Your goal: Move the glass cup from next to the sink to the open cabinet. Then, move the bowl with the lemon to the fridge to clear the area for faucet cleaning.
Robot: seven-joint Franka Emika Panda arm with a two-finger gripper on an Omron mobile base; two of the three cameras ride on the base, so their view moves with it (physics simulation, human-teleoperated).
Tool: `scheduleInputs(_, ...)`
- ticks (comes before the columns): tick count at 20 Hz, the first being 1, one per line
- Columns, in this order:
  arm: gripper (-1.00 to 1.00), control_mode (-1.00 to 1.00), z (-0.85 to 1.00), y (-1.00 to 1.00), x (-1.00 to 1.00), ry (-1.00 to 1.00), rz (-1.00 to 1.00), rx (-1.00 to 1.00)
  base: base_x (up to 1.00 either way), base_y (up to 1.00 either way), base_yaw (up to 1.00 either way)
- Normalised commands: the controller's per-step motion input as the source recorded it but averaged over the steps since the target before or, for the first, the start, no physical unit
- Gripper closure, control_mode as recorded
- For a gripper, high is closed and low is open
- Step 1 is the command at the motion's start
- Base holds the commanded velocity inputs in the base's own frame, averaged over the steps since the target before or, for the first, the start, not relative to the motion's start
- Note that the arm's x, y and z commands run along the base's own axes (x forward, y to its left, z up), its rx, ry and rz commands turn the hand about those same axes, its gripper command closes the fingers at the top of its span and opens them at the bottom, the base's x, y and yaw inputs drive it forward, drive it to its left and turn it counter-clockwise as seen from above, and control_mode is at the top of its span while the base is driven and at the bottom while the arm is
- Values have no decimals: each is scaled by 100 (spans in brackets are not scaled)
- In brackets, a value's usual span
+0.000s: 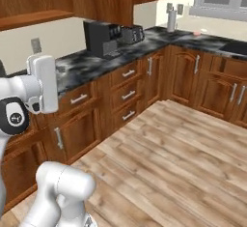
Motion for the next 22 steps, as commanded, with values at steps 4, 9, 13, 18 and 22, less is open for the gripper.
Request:
scheduleInputs(4, -100, 100, 0, 0, 0, 0, 0, 0, 100, -61, 0)
scheduleInputs(9, -100, 100, 0, 0, 0, 0, 0, 0, 100, -46, 0)
scheduleInputs(13, -100, 100, 0, 0, 0, 0, 0, 0, 100, -54, 0)
scheduleInputs(18, -100, 100, 0, 0, 0, 0, 0, 0, 47, -33, 1)
scheduleInputs(22, -100, 100, 0, 0, 0, 0, 0, 0, 48, -37, 3)
